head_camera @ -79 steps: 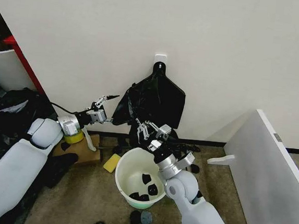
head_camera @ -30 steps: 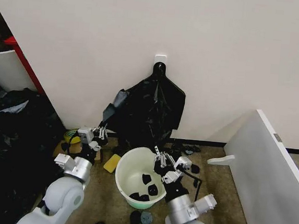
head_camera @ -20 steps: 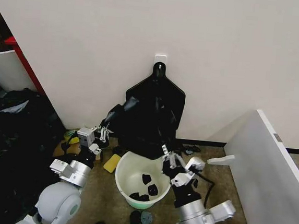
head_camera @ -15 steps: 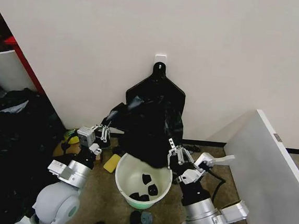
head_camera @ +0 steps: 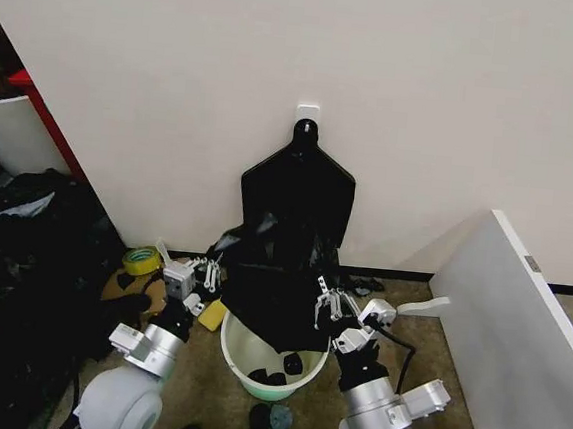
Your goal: Place the garbage bag over the trash bin.
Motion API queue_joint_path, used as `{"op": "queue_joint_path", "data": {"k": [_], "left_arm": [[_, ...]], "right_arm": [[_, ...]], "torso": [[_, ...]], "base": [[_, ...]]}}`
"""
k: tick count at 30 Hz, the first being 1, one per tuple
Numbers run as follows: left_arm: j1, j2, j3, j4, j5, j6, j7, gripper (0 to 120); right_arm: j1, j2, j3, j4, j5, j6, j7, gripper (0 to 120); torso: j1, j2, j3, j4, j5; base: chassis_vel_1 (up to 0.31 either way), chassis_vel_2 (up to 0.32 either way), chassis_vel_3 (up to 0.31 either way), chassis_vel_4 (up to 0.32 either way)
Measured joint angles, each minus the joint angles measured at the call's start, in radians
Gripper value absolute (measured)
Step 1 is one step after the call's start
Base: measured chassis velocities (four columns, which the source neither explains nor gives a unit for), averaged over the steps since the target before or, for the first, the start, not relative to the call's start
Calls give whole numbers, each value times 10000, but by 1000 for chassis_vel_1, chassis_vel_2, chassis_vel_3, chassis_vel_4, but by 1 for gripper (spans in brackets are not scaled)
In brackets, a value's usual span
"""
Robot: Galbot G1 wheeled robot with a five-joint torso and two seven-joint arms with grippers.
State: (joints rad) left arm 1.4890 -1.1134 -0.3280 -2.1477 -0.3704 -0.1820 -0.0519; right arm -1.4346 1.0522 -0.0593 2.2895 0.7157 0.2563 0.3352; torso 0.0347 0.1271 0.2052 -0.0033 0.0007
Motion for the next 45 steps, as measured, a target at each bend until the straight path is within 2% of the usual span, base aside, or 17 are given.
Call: {"op": "queue_joint_path", "data": {"k": [8,14,25,27,29,31,32,35,38,45], "left_arm": [[654,-198,213,233,-70,-3,-171,0],[993,-598,651,405,-471,50,-345,0],[824,-825,1312,972,-782,302,-706,0],[721,-705,1412,948,-881,598,-904,0],[604,-448,1596,647,-1064,1424,-1667,0],[455,-35,1829,62,-1578,2650,-2663,0],[455,-35,1829,62,-1578,2650,-2663,0],[231,630,2081,-622,-2224,3989,-3458,0],[116,1153,2357,-993,-2689,4553,-3917,0],[244,1793,2752,-1783,-3503,5337,-5078,0]], "right_arm": [[189,-13,98,-712,-164,-38,383,0],[168,-146,142,-680,-362,-591,1358,0],[-36,-901,-400,-199,-217,-2369,2574,0],[-9,-1000,-414,-106,-23,-2610,2696,0],[23,-1113,-416,35,261,-2939,2866,0],[51,-1242,-421,237,641,-3412,3137,0],[51,-1242,-421,237,641,-3412,3137,0],[111,-1451,-427,572,1296,-4071,3625,0],[133,-1639,-441,816,1879,-4500,4096,0],[-129,-2149,-582,1185,2748,-5189,5170,0]], "torso": [[0,0,-1,2,1],[0,0,0,0,2],[0,0,0,0,0],[0,0,0,0,0],[0,0,0,1,0],[0,0,0,0,1],[0,0,0,0,1],[0,0,0,0,0],[1,0,0,0,0],[1,0,0,0,0]], "base": [[0,0,0,0],[0,0,0,0],[0,0,0,0],[0,0,0,0],[0,0,0,0],[0,0,0,0],[0,0,0,0],[0,0,0,0],[0,0,0,0],[0,0,0,0]]}}
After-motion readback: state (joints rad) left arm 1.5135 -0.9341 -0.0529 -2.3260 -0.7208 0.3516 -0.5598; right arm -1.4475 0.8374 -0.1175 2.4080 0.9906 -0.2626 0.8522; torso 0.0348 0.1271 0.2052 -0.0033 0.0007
